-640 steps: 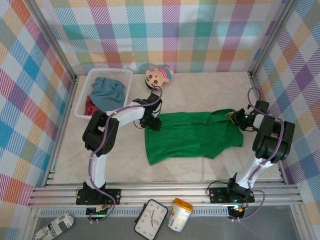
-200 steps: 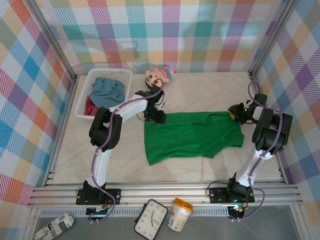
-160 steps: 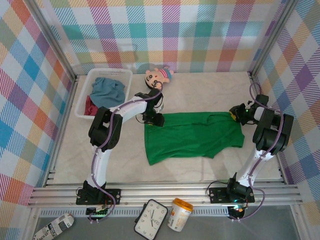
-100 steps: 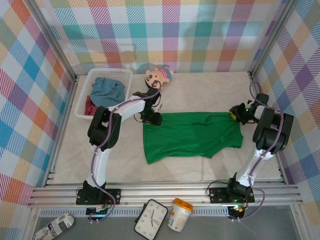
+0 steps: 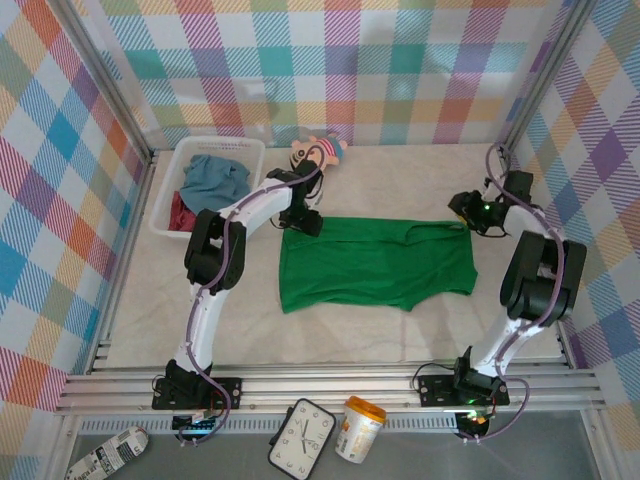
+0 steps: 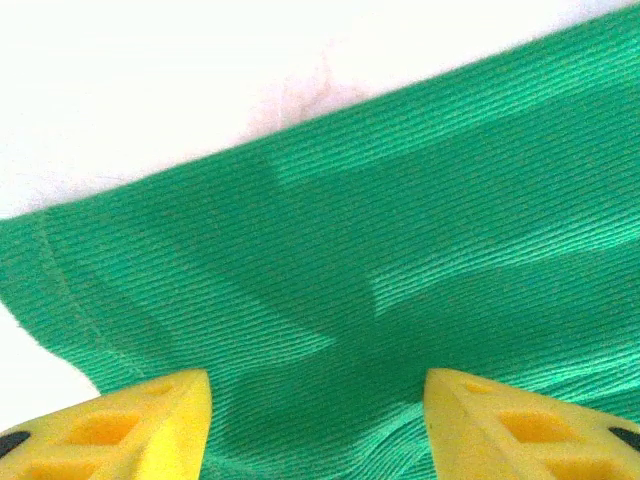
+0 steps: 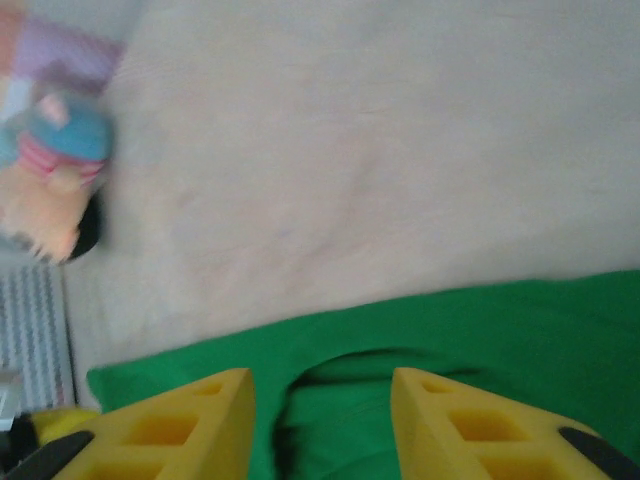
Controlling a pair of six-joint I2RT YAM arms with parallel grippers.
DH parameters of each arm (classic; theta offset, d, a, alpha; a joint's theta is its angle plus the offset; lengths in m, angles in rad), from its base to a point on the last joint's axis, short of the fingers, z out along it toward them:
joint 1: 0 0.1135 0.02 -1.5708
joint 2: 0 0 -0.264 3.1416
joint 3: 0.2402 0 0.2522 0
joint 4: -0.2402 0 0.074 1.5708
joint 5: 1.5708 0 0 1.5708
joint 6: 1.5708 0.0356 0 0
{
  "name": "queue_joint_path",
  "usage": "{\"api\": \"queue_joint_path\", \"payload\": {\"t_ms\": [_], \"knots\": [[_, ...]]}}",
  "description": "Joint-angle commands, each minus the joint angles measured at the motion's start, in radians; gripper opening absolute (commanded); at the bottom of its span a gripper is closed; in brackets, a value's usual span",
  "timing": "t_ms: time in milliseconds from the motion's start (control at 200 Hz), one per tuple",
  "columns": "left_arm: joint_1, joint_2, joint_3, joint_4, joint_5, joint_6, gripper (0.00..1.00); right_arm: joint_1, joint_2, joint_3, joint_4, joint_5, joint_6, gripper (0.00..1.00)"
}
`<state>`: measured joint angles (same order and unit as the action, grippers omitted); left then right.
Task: Fold and stack the tank tops
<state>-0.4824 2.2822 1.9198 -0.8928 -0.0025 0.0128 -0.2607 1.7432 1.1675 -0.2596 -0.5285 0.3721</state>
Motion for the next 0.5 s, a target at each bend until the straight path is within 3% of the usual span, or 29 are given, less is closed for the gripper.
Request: {"api": "queue_joint_path", "payload": {"t_ms": [0, 185, 495], "knots": [[0.006, -0.108, -0.010, -0.080, 0.004, -0.028, 0.60, 0.063, -0.130, -0.062, -0.054, 0.020, -0.167, 0.44], [-0.001, -0.344, -0.229, -0.073, 0.066, -0.187, 0.60, 0.157, -0.282, -0.151, -0.123, 0.054, -0.345, 0.47], [-0.068, -0.738, -0.797, 0.066, 0.135, -0.518, 0.60, 0.370, -0.535, -0.322, -0.272, 0.180, -0.734, 0.50]]}}
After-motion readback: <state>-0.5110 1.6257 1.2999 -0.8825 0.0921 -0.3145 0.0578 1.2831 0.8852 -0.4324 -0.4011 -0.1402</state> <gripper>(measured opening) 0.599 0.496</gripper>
